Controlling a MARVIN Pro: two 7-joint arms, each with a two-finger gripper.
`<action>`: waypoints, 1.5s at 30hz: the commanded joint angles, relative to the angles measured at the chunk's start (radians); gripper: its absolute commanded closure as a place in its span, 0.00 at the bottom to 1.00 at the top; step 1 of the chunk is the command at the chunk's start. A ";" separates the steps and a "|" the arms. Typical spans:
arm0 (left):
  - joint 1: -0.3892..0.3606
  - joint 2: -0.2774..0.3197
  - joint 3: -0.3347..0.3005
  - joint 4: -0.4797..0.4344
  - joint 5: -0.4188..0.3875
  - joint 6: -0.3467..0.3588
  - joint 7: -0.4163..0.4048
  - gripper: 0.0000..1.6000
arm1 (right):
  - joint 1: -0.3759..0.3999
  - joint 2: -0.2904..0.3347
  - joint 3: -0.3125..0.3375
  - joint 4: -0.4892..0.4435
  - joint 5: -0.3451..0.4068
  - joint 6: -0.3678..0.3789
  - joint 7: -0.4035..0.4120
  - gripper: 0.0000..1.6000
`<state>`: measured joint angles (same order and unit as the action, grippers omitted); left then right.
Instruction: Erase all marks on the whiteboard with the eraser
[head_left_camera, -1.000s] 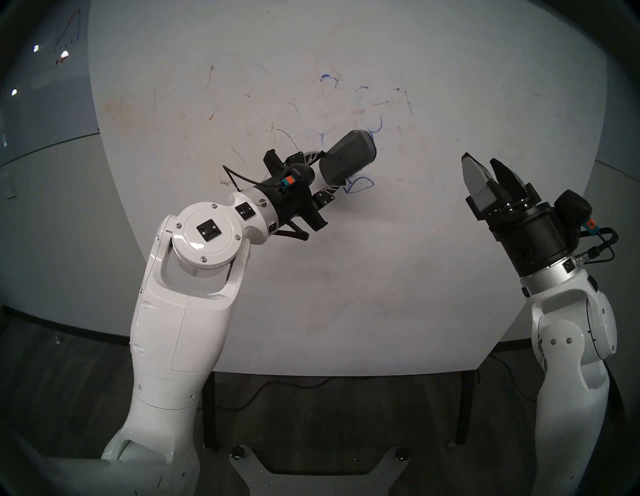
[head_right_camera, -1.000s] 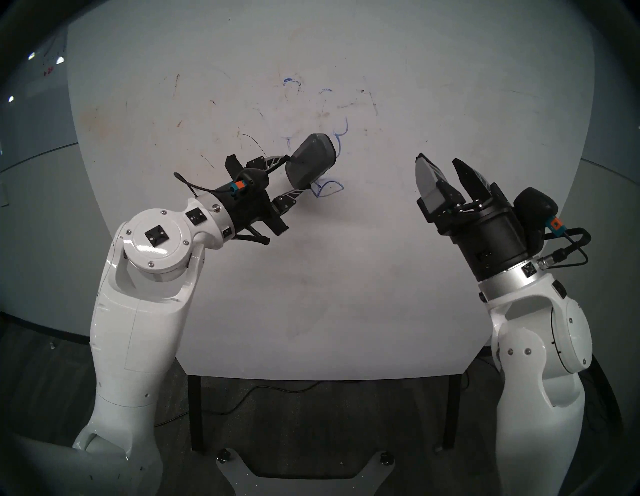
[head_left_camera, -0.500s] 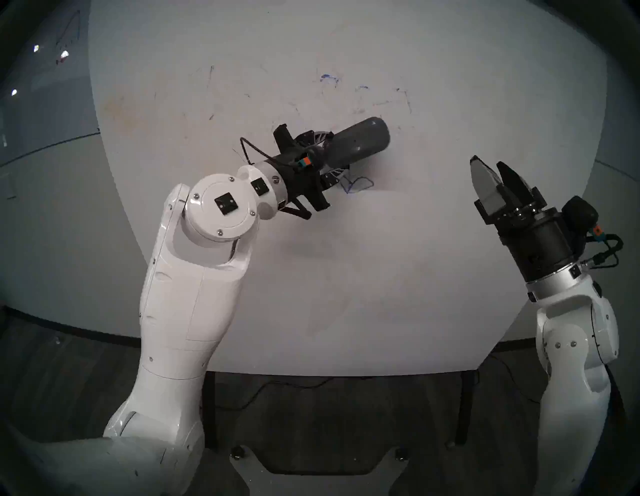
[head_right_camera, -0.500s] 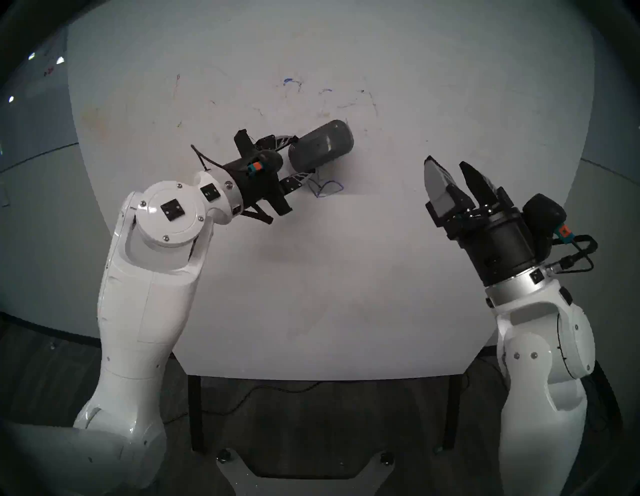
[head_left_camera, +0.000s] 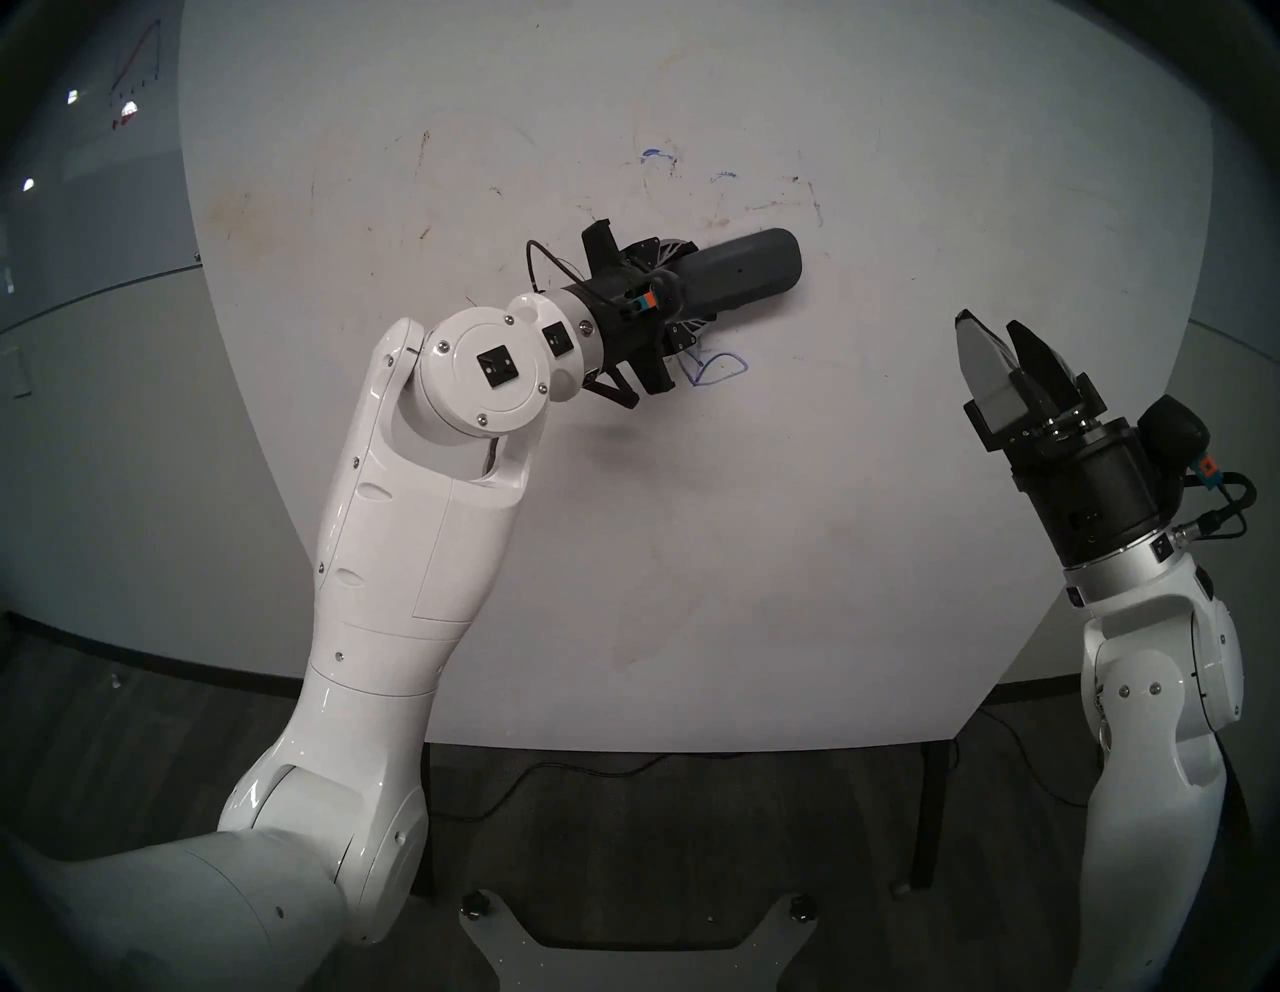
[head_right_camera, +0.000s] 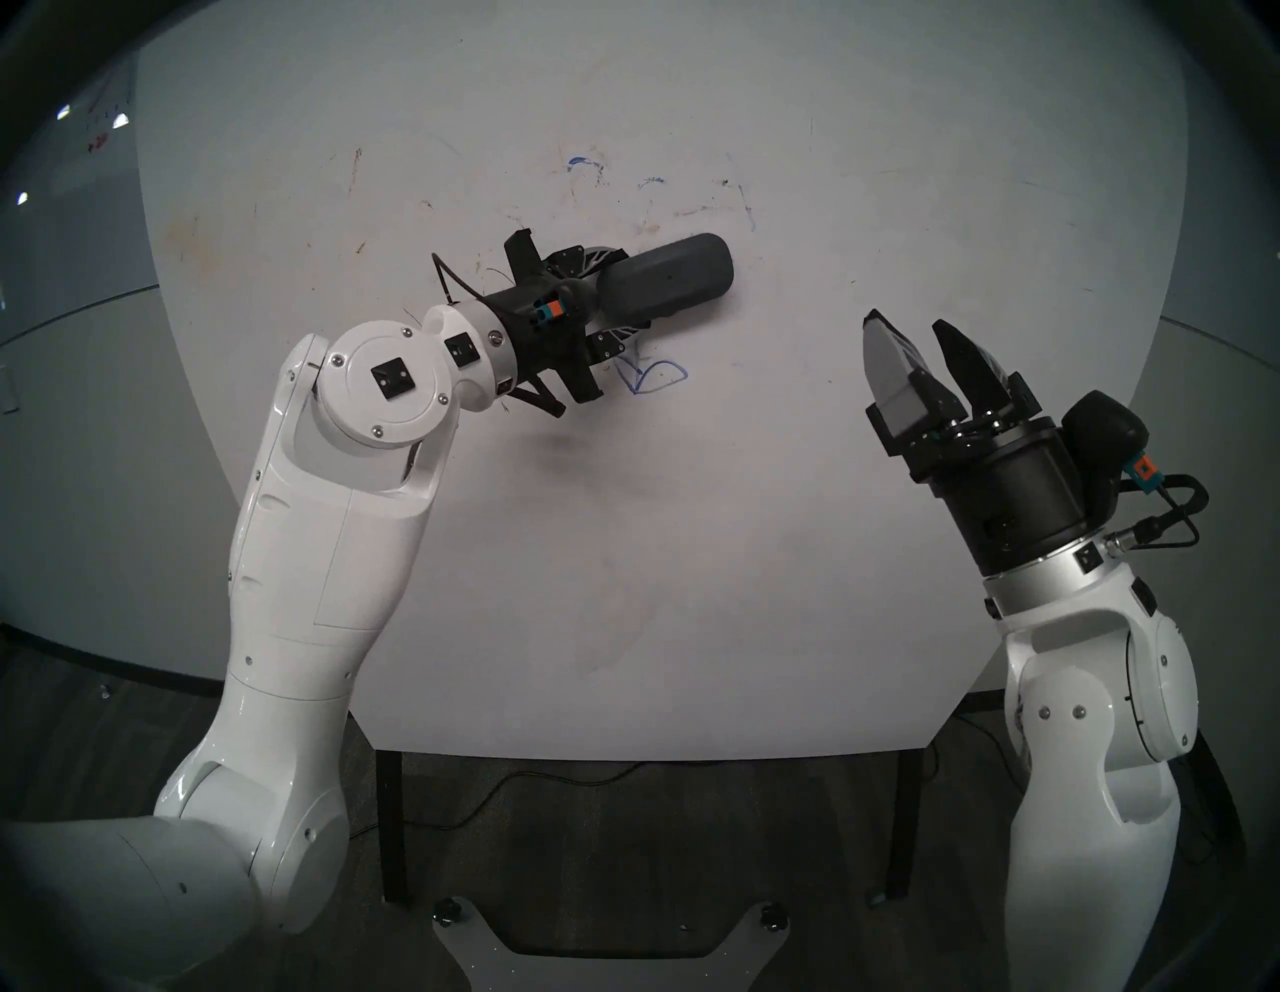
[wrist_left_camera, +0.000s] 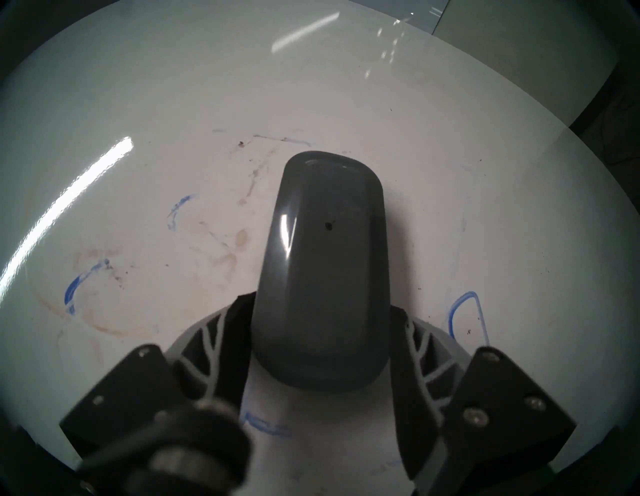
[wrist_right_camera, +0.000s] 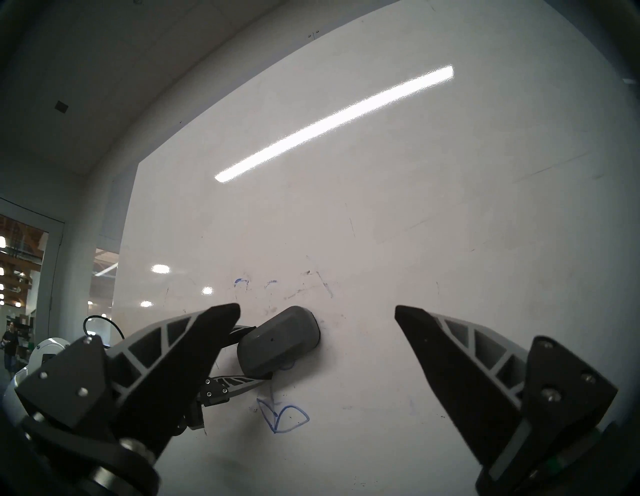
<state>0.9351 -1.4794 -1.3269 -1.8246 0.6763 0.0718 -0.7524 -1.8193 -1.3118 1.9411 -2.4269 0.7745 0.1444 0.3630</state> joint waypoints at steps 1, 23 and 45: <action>-0.128 -0.024 -0.015 0.090 0.054 -0.018 0.026 1.00 | 0.004 -0.005 0.004 -0.017 0.007 -0.014 0.010 0.00; -0.158 0.019 -0.027 0.189 0.102 -0.089 -0.056 1.00 | 0.001 -0.018 0.010 -0.017 0.008 -0.011 0.030 0.00; -0.005 0.070 -0.052 0.132 0.070 -0.096 -0.055 1.00 | 0.011 -0.023 0.018 -0.017 0.006 -0.012 0.038 0.00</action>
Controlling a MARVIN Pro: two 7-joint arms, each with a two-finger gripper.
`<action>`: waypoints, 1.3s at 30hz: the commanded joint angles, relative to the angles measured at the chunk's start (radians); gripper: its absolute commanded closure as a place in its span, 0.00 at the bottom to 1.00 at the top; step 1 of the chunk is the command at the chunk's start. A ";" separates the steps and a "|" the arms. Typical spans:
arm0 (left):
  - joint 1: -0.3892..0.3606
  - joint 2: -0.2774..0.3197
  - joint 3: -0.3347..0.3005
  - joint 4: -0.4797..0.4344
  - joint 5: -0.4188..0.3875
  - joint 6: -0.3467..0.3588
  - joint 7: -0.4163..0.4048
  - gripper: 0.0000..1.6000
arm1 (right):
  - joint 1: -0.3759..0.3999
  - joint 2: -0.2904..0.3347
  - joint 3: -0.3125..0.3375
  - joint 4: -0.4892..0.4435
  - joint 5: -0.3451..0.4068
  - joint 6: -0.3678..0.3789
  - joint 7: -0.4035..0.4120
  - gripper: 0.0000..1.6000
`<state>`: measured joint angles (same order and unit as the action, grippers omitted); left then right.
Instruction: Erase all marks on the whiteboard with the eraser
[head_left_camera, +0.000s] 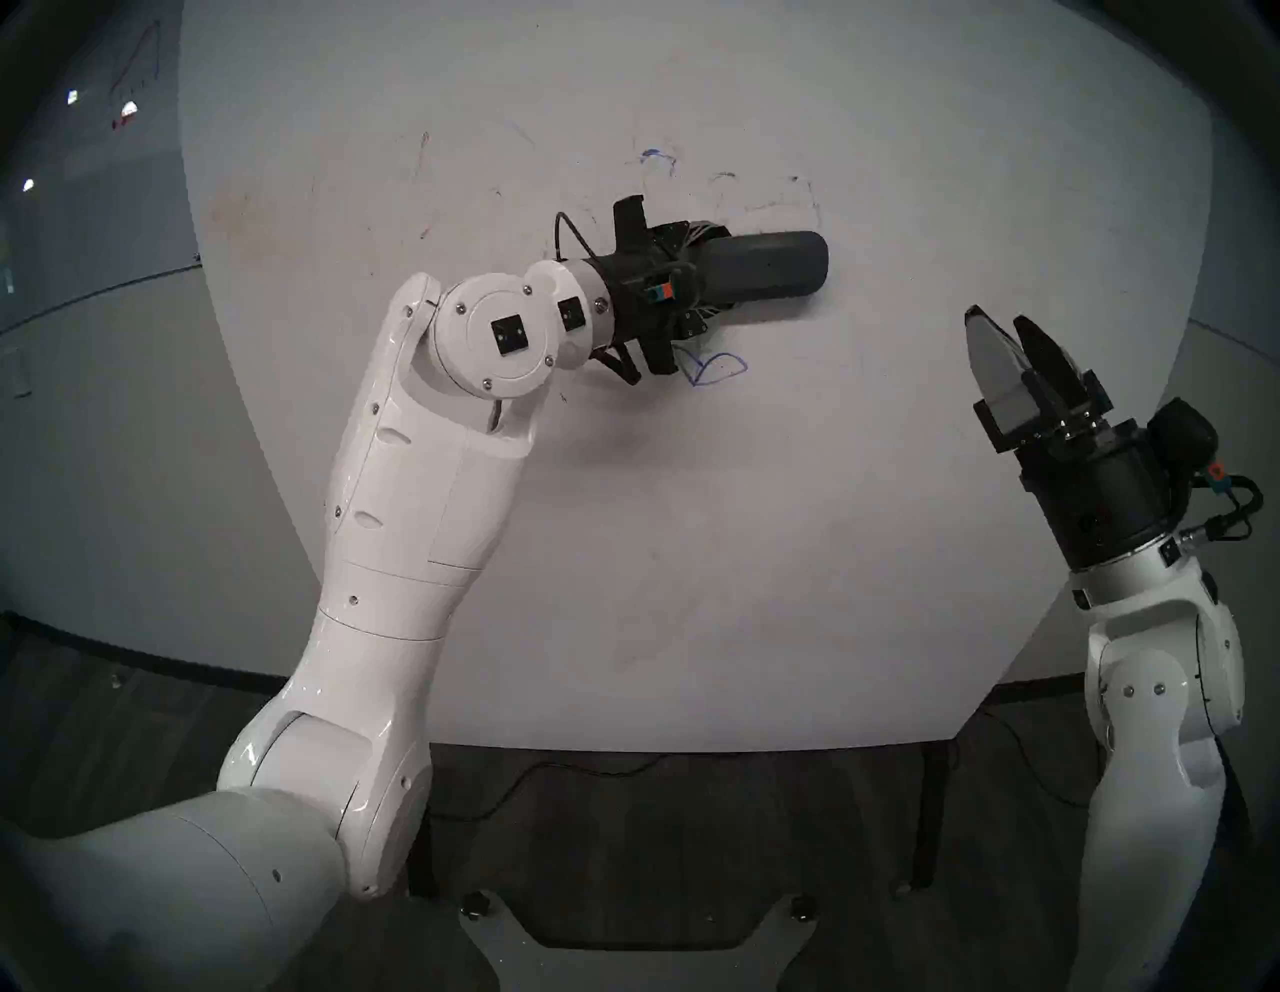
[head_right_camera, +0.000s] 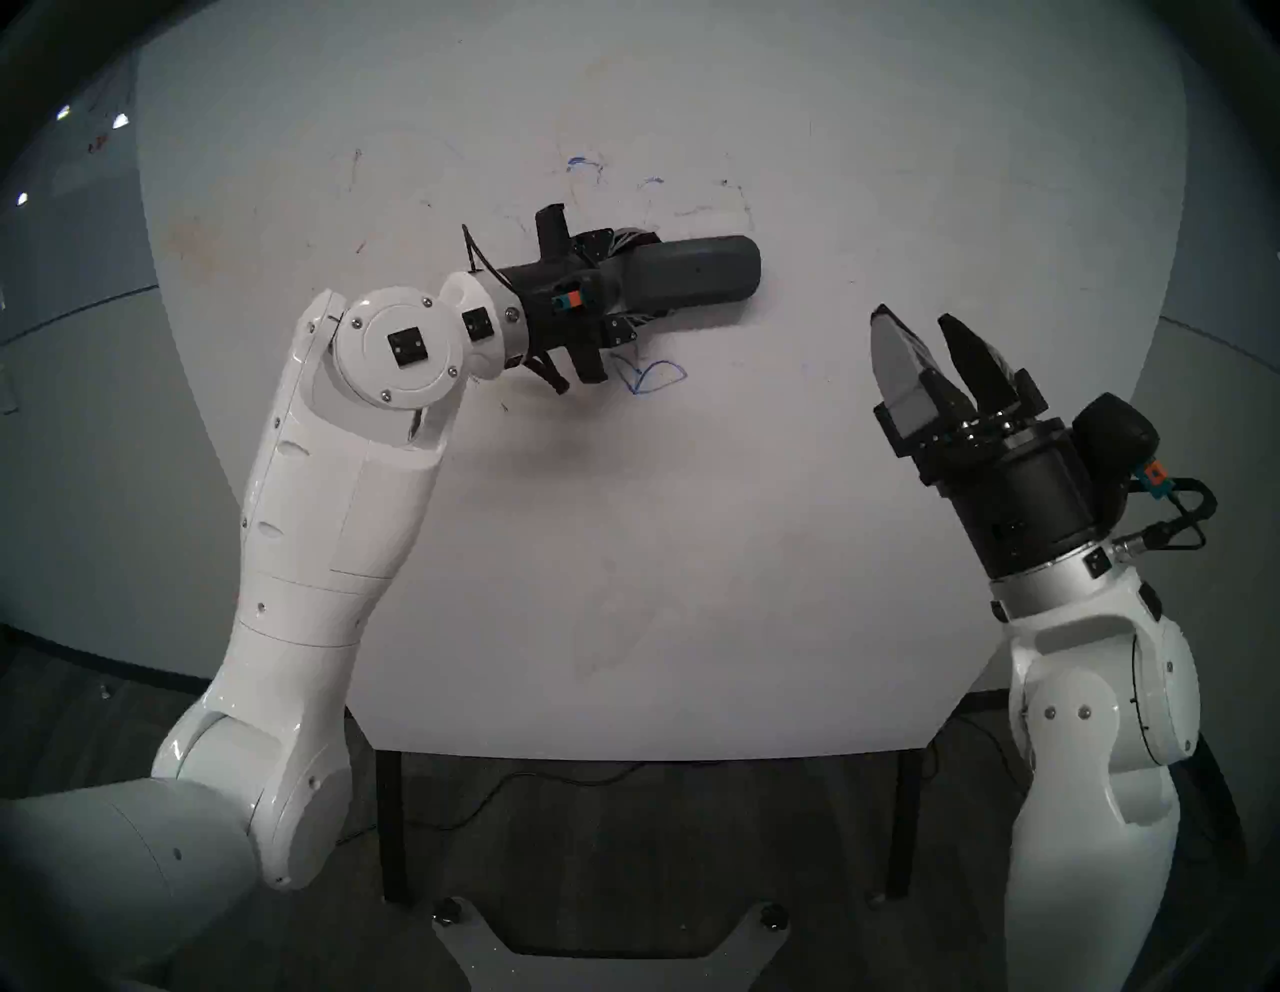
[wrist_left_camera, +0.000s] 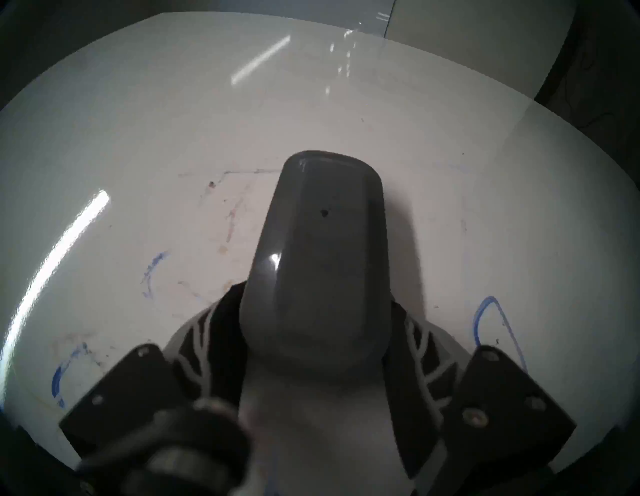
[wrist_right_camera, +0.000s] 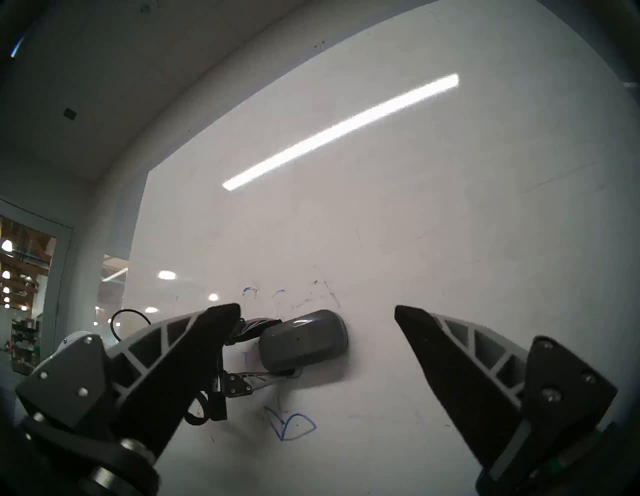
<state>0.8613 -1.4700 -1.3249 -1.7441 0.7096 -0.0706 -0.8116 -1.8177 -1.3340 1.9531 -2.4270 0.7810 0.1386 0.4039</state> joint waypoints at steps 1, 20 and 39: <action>0.074 0.061 -0.055 0.051 0.036 0.047 0.006 1.00 | 0.010 -0.001 0.007 -0.016 -0.001 -0.006 -0.002 0.00; 0.154 0.080 -0.073 0.045 0.016 0.042 0.029 1.00 | 0.019 -0.005 0.036 -0.016 -0.001 -0.005 0.003 0.00; 0.186 0.089 -0.088 0.076 0.003 0.028 0.042 1.00 | 0.026 -0.008 0.048 -0.016 -0.010 -0.003 -0.008 0.00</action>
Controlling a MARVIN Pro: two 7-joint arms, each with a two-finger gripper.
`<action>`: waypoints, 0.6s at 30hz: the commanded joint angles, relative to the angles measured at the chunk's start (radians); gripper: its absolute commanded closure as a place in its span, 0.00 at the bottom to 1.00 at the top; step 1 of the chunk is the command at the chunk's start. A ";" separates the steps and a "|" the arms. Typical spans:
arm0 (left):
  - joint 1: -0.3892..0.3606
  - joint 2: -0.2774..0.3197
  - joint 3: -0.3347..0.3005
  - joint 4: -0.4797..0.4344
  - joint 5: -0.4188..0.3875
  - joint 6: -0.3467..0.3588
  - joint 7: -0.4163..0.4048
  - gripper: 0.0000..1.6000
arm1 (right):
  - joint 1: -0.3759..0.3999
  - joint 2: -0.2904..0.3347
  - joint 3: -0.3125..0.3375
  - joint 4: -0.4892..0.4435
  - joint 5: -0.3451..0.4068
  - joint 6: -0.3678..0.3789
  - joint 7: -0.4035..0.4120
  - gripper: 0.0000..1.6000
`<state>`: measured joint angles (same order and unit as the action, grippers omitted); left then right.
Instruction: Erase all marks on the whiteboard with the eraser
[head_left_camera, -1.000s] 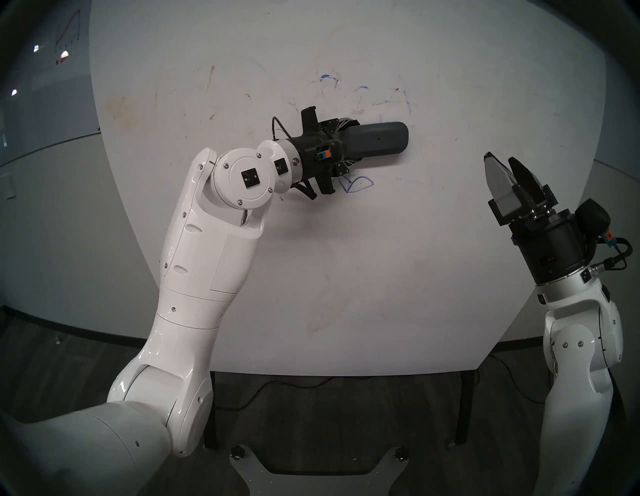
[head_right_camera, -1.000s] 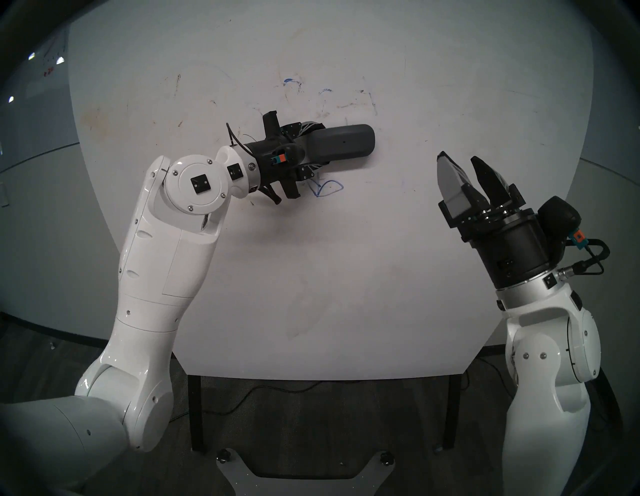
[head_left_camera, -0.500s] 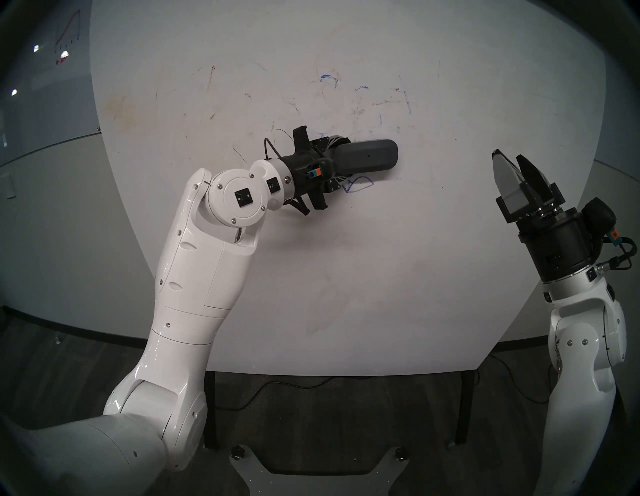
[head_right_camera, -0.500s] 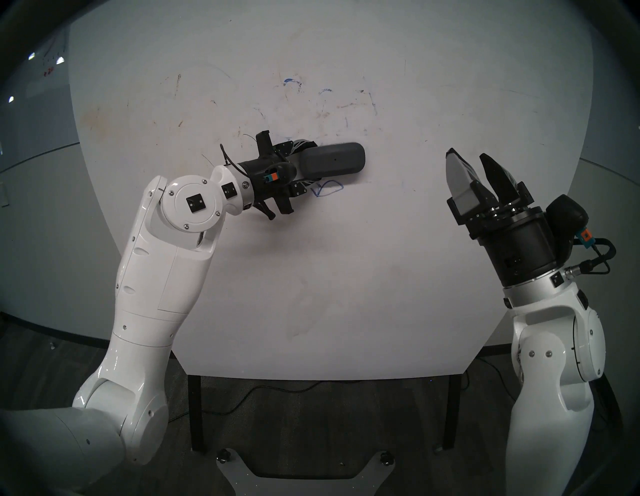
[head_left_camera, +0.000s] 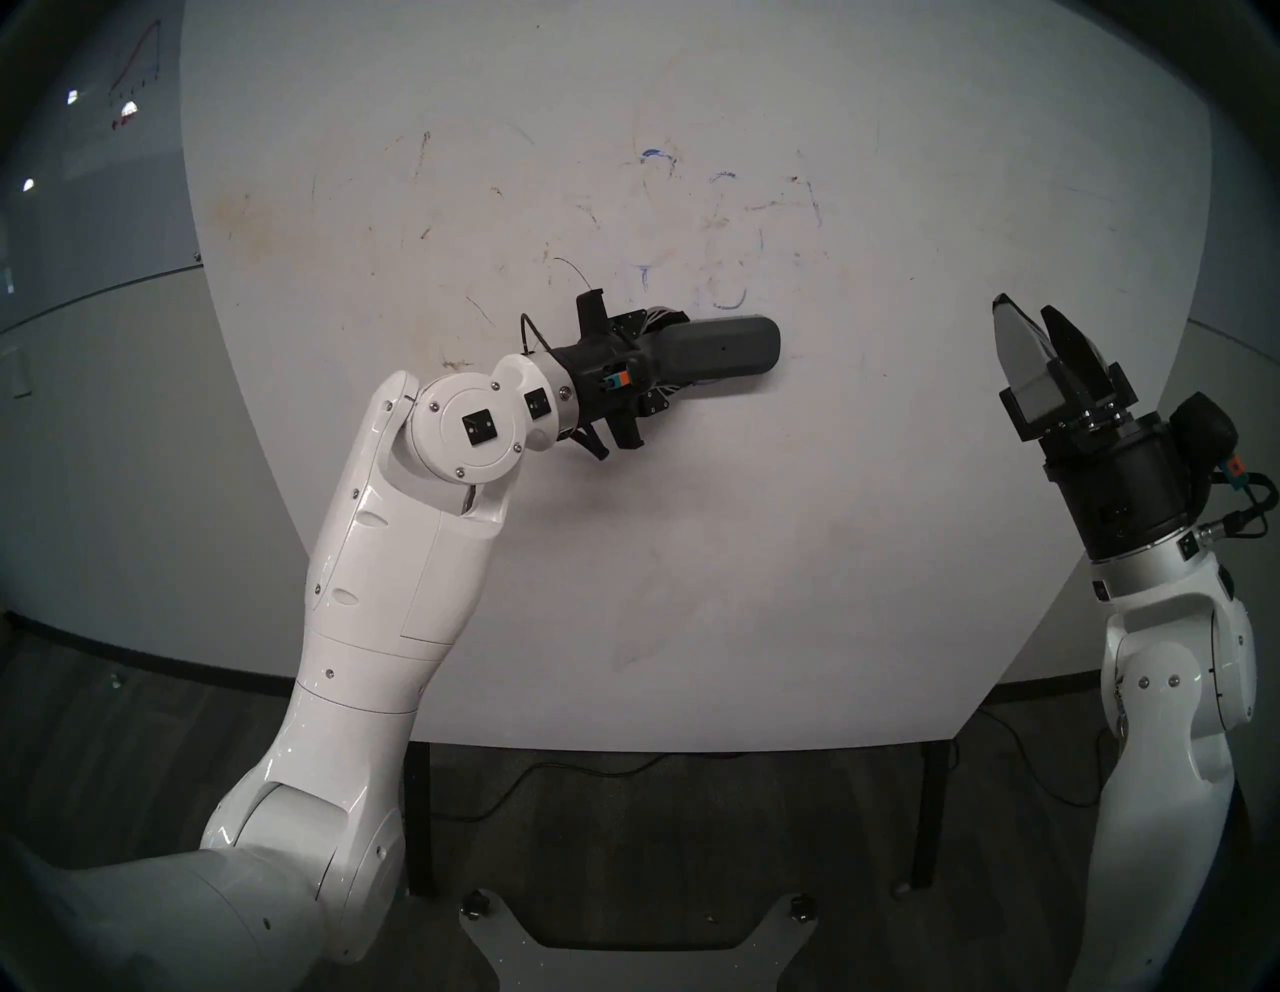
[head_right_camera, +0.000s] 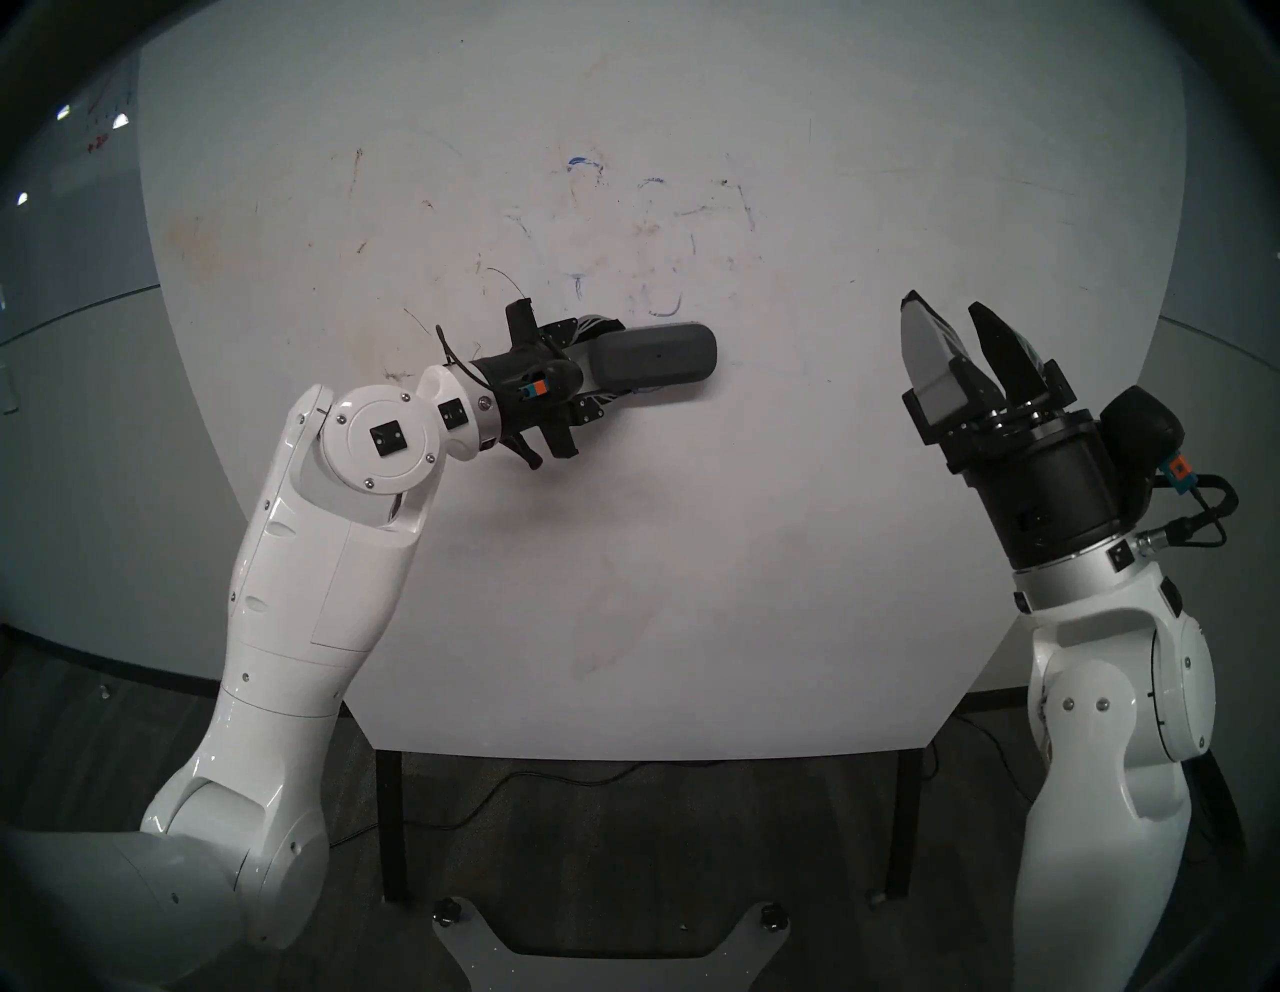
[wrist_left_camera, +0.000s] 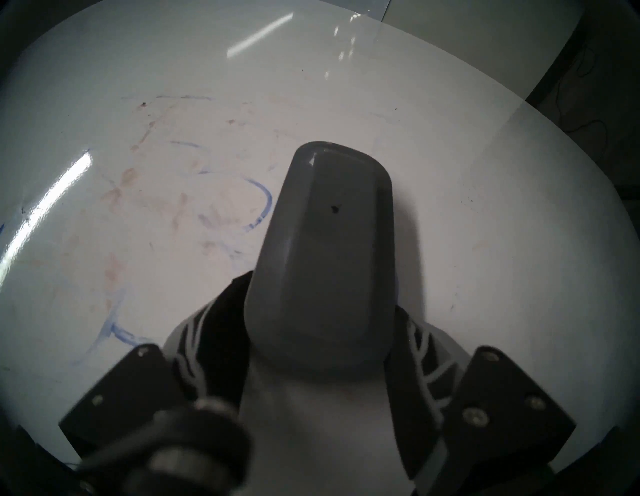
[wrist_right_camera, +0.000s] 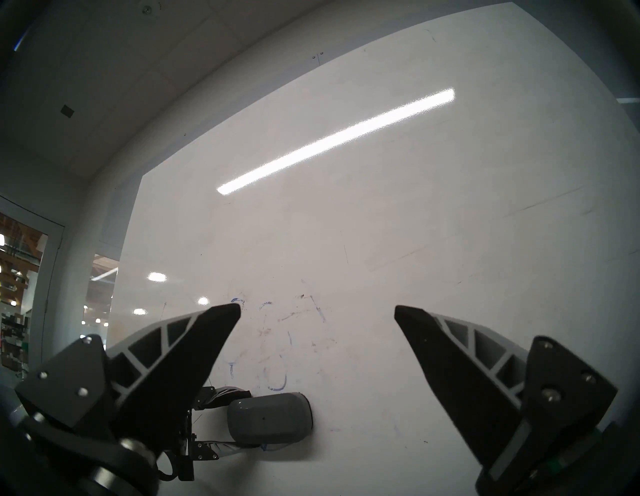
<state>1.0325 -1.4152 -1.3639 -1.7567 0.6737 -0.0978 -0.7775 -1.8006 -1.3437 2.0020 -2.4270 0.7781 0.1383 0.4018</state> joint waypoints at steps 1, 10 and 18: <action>0.015 0.033 -0.049 0.093 0.038 0.054 0.009 1.00 | 0.010 0.001 -0.001 -0.016 -0.008 -0.003 -0.009 0.00; 0.019 0.035 -0.054 0.105 0.032 0.048 0.011 1.00 | 0.013 0.001 0.000 -0.016 -0.014 -0.006 -0.018 0.00; 0.029 0.046 -0.066 0.109 0.026 0.041 0.008 1.00 | 0.016 -0.001 -0.004 -0.016 -0.020 -0.005 -0.026 0.00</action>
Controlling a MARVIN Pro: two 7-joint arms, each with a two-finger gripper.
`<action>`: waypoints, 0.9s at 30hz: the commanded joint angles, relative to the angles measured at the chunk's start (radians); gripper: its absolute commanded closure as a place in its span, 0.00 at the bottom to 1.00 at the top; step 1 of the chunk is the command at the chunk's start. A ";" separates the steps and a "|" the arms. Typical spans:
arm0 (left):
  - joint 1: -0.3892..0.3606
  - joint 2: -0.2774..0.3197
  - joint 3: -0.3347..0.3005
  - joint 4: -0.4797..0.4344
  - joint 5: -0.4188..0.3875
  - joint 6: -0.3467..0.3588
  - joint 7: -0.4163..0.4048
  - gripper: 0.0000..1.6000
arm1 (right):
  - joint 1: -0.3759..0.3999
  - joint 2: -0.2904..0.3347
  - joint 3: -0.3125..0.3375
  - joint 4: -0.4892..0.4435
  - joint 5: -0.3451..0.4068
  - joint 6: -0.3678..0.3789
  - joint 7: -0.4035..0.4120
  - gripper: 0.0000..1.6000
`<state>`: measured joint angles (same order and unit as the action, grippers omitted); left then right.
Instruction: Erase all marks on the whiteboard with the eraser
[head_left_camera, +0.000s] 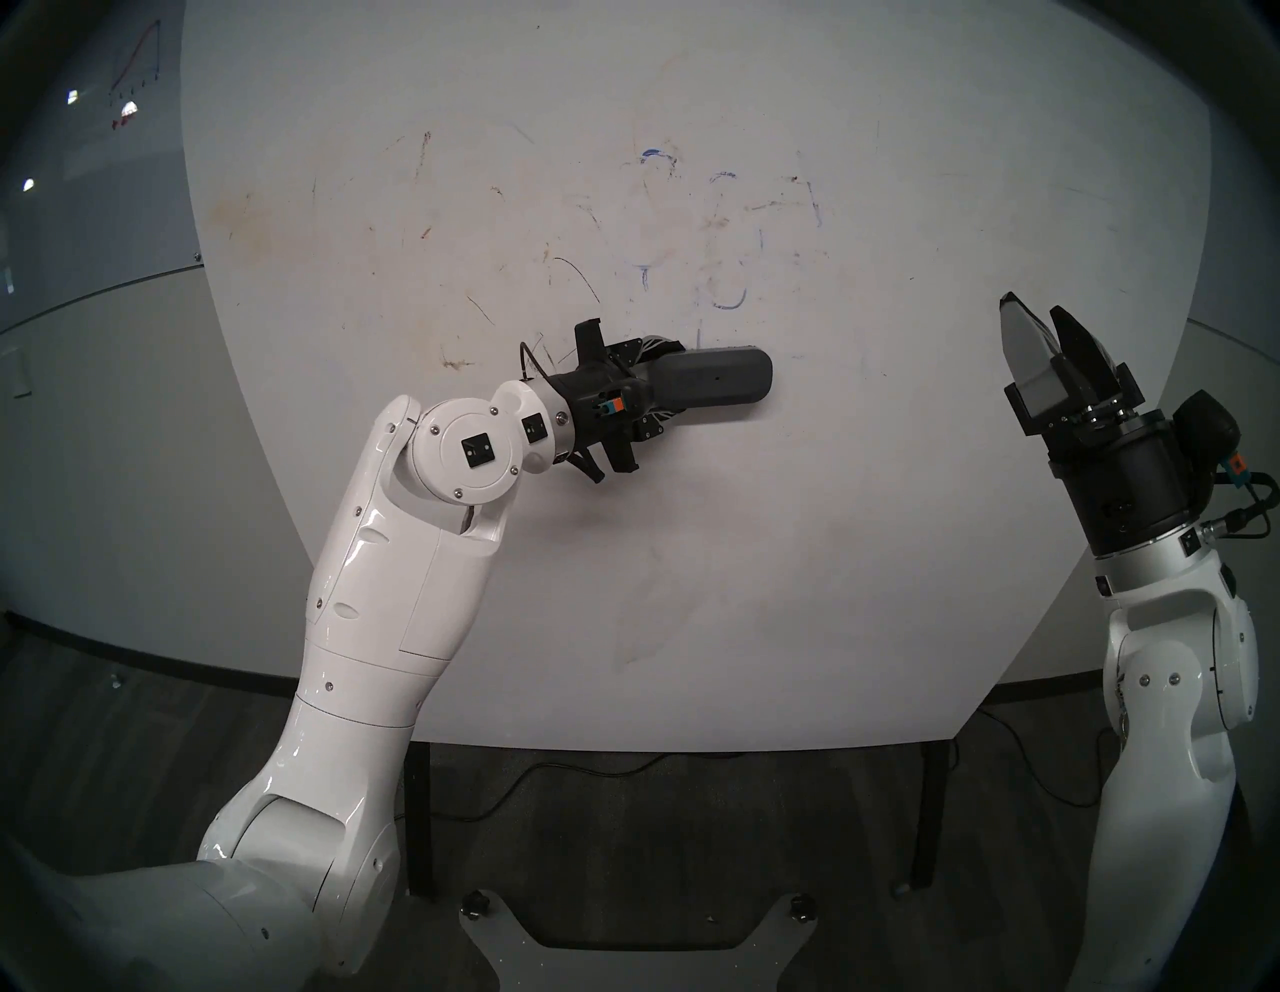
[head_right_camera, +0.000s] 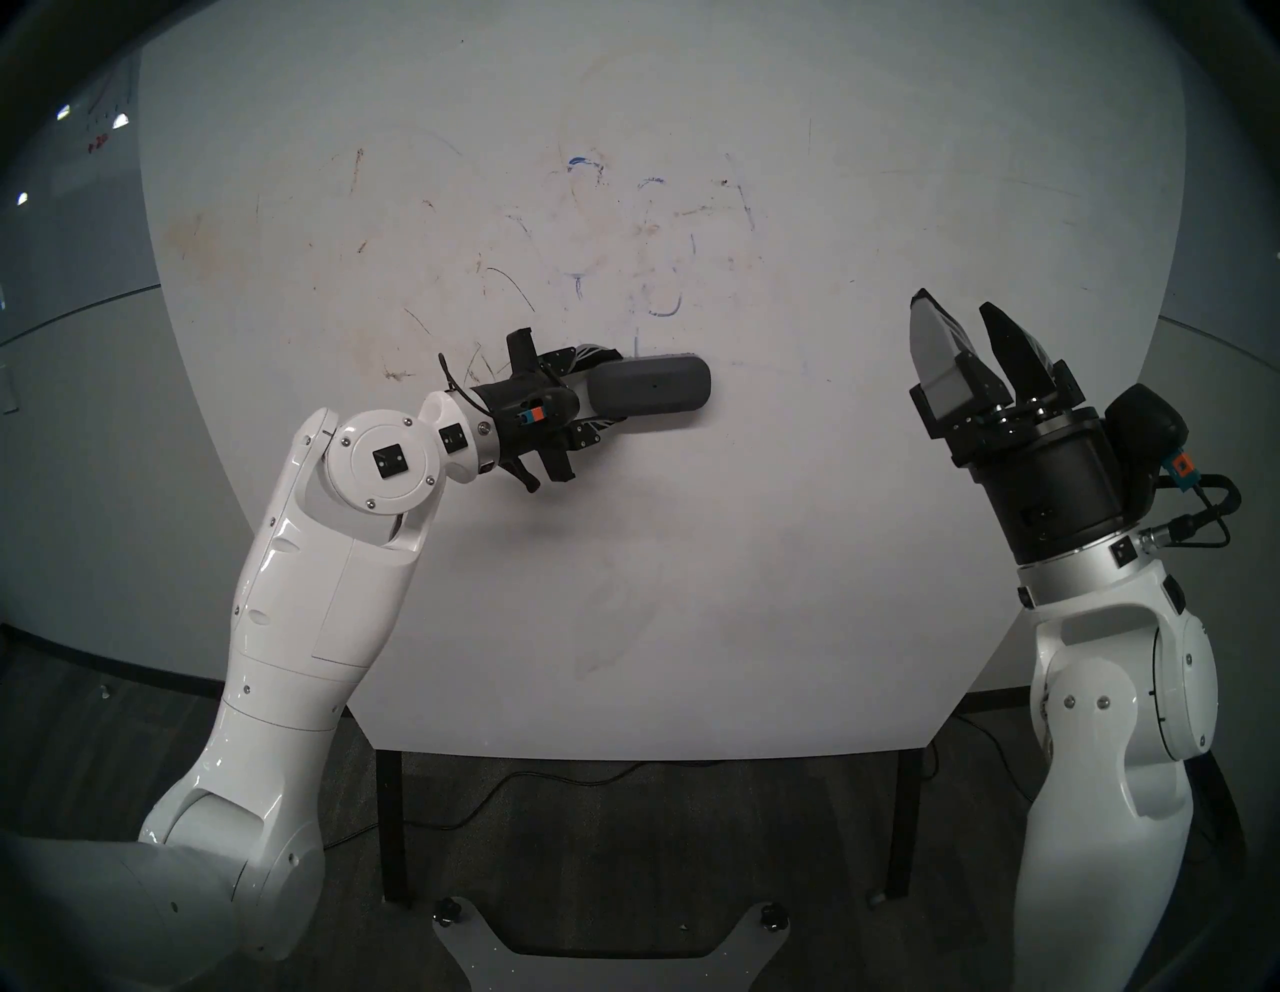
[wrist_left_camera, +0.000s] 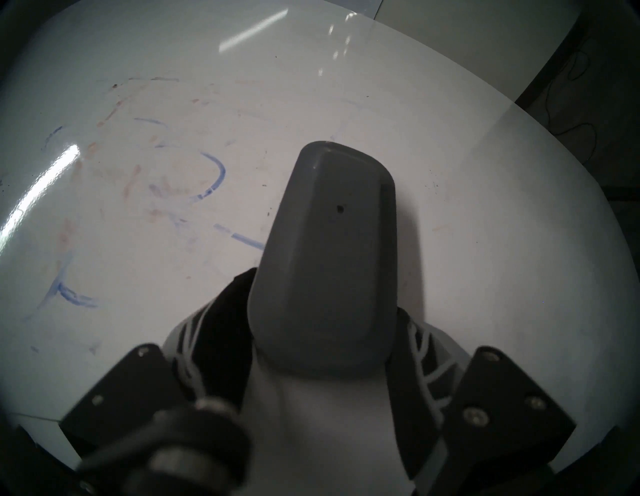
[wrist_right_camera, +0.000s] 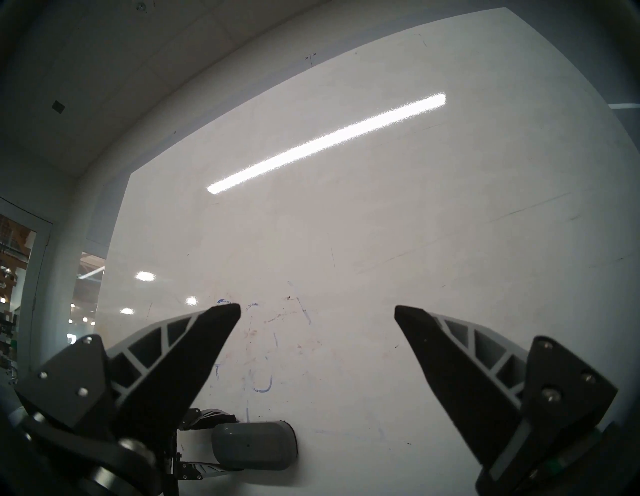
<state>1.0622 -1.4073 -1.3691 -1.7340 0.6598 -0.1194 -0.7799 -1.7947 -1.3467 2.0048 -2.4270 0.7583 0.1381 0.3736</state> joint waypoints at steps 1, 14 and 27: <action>0.002 0.039 -0.063 0.088 0.039 0.061 0.010 1.00 | 0.010 0.002 -0.008 -0.016 -0.001 -0.005 0.001 0.00; 0.004 0.047 -0.077 0.100 0.030 0.045 0.010 1.00 | 0.014 -0.001 -0.020 -0.016 -0.011 -0.005 -0.008 0.00; -0.051 0.040 -0.085 0.105 0.031 0.031 0.018 1.00 | 0.018 -0.004 -0.020 -0.016 -0.017 -0.008 -0.009 0.00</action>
<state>1.0695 -1.3955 -1.3823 -1.7126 0.6431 -0.1554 -0.7882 -1.7854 -1.3518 1.9803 -2.4270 0.7393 0.1376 0.3606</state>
